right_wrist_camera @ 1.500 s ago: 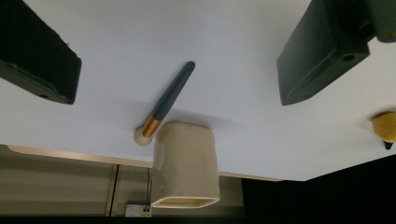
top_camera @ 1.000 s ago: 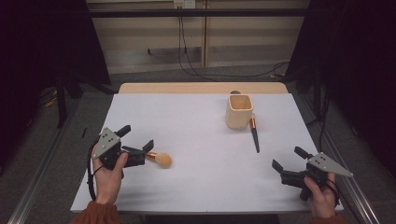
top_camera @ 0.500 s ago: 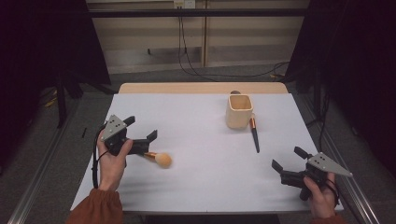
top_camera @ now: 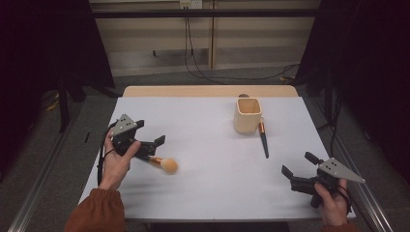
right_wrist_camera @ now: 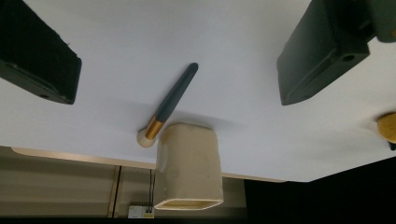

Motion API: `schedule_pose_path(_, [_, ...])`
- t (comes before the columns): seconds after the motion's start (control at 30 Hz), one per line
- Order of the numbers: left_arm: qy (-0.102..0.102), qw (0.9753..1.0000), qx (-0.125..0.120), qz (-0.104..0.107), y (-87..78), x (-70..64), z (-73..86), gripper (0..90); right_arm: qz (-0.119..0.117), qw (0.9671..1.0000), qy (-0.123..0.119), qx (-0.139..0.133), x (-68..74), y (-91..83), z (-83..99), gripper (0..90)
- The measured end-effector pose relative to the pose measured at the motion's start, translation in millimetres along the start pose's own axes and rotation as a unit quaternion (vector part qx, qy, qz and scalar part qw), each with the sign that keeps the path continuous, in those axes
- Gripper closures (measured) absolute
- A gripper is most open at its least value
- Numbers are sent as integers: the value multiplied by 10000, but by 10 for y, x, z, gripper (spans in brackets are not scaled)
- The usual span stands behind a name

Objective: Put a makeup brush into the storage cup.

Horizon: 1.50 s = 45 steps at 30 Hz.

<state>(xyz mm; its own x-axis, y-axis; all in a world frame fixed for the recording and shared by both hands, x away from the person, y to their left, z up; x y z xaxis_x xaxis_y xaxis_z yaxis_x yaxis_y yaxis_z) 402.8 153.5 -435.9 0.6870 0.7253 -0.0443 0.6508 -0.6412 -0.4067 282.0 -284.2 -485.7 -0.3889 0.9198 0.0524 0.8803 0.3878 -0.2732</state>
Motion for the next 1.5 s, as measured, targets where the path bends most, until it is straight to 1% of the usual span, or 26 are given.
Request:
schedule_pose_path(0.1, [-2, 9999, 105, 116, -1, -12, -23, 18, 3, 10000, -14, 5, 6, -1, 0, 0])
schedule_pose_path(0.13, [43, 9996, 242, 100, -2, -1, -15, 18, 1, 10000, -12, 7, 8, -1, 1, 0])
schedule_pose_path(0.17, [43, 9996, 242, 100, -2, -1, -15, 19, -2, 10000, -10, 9, 10, -3, 2, 0])
schedule_pose_path(0.2, [69, 9989, 461, 65, 0, 10, 0, 20, 2, 10000, -15, 5, 9, -4, 1, 0])
schedule_pose_path(0.27, [58, 9985, 528, 110, -1, 10, 4, 20, 8, 10000, -1, -4, 9, -5, -1, 0])
schedule_pose_path(0.3, [100, 9976, 681, 116, 5, 25, 20, 25, 2, 10000, 9, -9, 8, -7, -2, 0])
schedule_pose_path(0.47, [132, 9958, 902, 40, 4, 71, 44, 26, 10, 10000, -6, 0, 10, -5, 0, 0])
schedule_pose_path(0.53, [159, 9937, 1111, 36, -9, 84, 58, 24, 6, 10000, -21, 10, 10, -5, 1, 0])
schedule_pose_path(0.57, [159, 9937, 1111, 36, -9, 84, 58, 24, 6, 10000, -21, 10, 10, -5, 1, 0])
schedule_pose_path(0.67, [195, 9899, 1402, 98, -6, 105, 84, 26, 14, 10000, -2, 32, -1, -8, 7, 0])
schedule_pose_path(0.8, [131, 9880, 1531, 134, -6, 121, 101, 29, 20, 10000, -4, 21, 1, -22, 5, 0])
schedule_pose_path(0.83, [146, 9844, 1738, 235, -2, 107, 145, 32, 22, 10000, -4, 27, 2, -27, 7, 0])
schedule_pose_path(0.87, [146, 9844, 1738, 235, -2, 107, 145, 32, 26, 10000, -2, 23, 0, -27, 6, 0])
schedule_pose_path(0.9, [220, 9816, 1871, 310, -4, 97, 173, 34, 26, 10000, 0, 20, -1, -25, 6, 0])
schedule_pose_path(0.93, [293, 9802, 1931, 336, -9, 98, 180, 37, 34, 10000, 0, 20, -3, -24, 6, 0])
schedule_pose_path(1.0, [315, 9795, 1955, 381, -12, 97, 178, 37, 37, 10000, 3, 23, -4, -23, 7, 0])
schedule_pose_path(1.03, [382, 9774, 2038, 402, -20, 100, 176, 37, 23, 10000, 7, 22, 4, -21, 5, 0])
schedule_pose_path(1.1, [431, 9765, 2072, 404, -21, 100, 175, 35, 12, 10000, -21, 23, 10, -17, 6, 0])
schedule_pose_path(1.17, [503, 9742, 2146, 489, -28, 79, 173, 33, 10, 10000, -8, 26, 15, -17, 6, 0])
schedule_pose_path(1.2, [619, 9710, 2232, 587, -35, 66, 184, 33, 11, 10000, -43, 32, 11, -20, 8, 0])
schedule_pose_path(1.23, [617, 9668, 2385, 677, -45, 53, 211, 33, 8, 10000, -30, 32, 13, -22, 8, 0])
schedule_pose_path(1.33, [750, 9606, 2569, 753, -51, 59, 259, 33, 10, 10000, -32, 31, 12, -24, 9, 0])
schedule_pose_path(1.37, [914, 9558, 2690, 762, -64, 84, 277, 34, 8, 10000, -31, 35, 13, -23, 9, 0])
schedule_pose_path(1.4, [880, 9556, 2715, 730, -59, 89, 291, 37, 13, 10000, -32, 39, 12, -22, 10, 0])
schedule_pose_path(1.47, [984, 9508, 2832, 785, -71, 112, 317, 36, 7, 10000, -26, 39, 14, -23, 10, 0])
schedule_pose_path(1.5, [985, 9513, 2818, 770, -65, 111, 327, 37, 9, 10000, -33, 40, 12, -22, 10, 0])
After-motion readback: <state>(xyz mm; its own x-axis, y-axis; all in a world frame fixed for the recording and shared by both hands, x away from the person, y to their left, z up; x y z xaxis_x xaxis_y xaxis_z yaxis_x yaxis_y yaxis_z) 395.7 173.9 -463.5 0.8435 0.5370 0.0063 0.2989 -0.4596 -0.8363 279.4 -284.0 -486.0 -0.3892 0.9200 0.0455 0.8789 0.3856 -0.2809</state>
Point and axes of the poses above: each handheld gripper's, and its own axes: y roughly forward along the jaws, z roughly out of its underside, x roughly to its left, the point moved 9 cm from there along y, roughly forward along the jaws, and after that the axes turned 1 degree about -y, right-handed, at the moved point
